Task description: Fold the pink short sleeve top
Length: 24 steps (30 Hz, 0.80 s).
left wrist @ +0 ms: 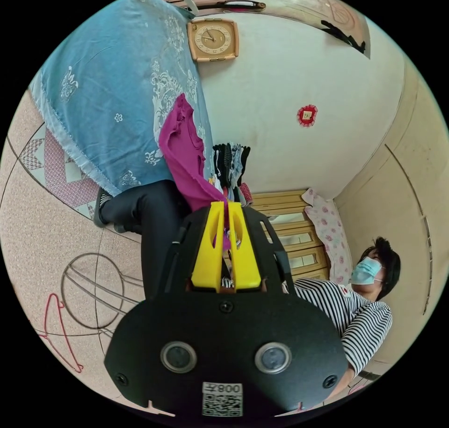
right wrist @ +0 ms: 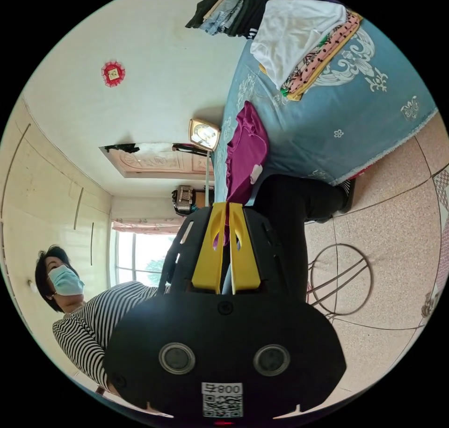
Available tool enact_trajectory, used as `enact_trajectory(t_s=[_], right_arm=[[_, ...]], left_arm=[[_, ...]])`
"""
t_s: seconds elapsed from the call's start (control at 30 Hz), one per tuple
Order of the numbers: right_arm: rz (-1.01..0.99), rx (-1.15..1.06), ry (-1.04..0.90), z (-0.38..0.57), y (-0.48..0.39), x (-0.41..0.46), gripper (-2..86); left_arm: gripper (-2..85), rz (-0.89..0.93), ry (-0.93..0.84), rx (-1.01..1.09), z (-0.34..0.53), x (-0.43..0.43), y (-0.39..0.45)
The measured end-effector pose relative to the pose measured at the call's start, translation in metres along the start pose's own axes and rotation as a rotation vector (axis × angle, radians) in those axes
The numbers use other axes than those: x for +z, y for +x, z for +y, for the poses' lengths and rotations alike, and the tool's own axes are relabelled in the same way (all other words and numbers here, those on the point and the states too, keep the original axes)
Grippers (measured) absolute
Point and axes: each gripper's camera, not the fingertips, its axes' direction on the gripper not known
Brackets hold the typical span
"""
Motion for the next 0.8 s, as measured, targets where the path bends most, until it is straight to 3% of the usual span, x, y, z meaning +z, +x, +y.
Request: enact_trajectory(t_s=[0.33, 0.8], right_arm=[[0.014, -0.087, 0.008, -0.122, -0.026, 0.037, -0.2], [0.090, -0.150, 0.006, -0.381, -0.056, 0.142, 0.8]], left_arm=[[1.5, 0.008, 0.030, 0.036, -0.116, 0.038, 0.005], [1.5, -0.074, 0.009, 0.090, -0.343, 0.149, 0.006]])
